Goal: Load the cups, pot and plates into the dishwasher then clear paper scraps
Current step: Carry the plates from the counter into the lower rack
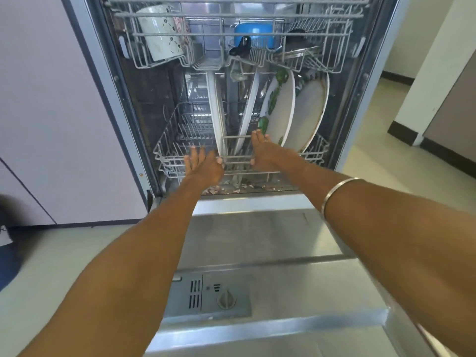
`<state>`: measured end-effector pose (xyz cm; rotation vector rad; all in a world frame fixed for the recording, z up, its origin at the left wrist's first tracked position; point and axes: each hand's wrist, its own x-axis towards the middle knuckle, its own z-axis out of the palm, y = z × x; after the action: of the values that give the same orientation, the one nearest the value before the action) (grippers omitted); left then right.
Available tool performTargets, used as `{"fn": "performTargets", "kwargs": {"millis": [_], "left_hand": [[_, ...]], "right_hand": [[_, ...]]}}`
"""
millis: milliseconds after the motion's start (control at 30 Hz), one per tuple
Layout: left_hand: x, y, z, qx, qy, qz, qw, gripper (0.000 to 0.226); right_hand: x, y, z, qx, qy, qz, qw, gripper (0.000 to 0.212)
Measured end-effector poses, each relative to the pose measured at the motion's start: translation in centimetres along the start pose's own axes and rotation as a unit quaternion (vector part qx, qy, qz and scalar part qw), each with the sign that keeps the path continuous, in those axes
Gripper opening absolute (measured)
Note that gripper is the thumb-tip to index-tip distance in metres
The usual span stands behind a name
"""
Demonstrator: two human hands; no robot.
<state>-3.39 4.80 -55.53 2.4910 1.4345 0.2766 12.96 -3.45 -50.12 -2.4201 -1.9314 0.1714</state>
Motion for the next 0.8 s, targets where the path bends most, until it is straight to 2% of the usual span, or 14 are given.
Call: {"fn": "performTargets", "kwargs": {"millis": [100, 167, 233, 367, 633, 800], "left_hand": [[-3.1, -0.7, 0.9, -0.061, 0.052, 0.038, 0.996, 0.055], [-5.6, -1.3, 1.8, -0.035, 0.079, 0.057, 0.995, 0.056], [-7.6, -1.7, 2.4, -0.033, 0.086, 0.059, 0.994, 0.057], [-9.9, -1.7, 2.6, -0.058, 0.07, 0.042, 0.995, 0.055], [-15.0, -1.3, 5.3, -0.049, 0.037, 0.045, 0.997, 0.053], [-20.4, -1.4, 5.6, -0.034, -0.059, 0.018, 0.998, 0.051]], "right_hand": [[-2.1, 0.5, -0.3, 0.023, 0.012, 0.015, 1.0, 0.073], [-4.0, 1.1, 0.8, 0.033, 0.039, 0.016, 0.999, 0.071], [-6.0, 1.6, 2.7, 0.046, 0.024, 0.027, 0.998, 0.069], [-9.2, 2.3, 5.3, 0.089, -0.003, 0.055, 0.995, 0.062], [-15.4, 2.0, 9.0, 0.108, 0.005, 0.072, 0.992, 0.059], [-19.6, 0.6, 9.9, 0.113, -0.041, 0.06, 0.991, 0.061]]}}
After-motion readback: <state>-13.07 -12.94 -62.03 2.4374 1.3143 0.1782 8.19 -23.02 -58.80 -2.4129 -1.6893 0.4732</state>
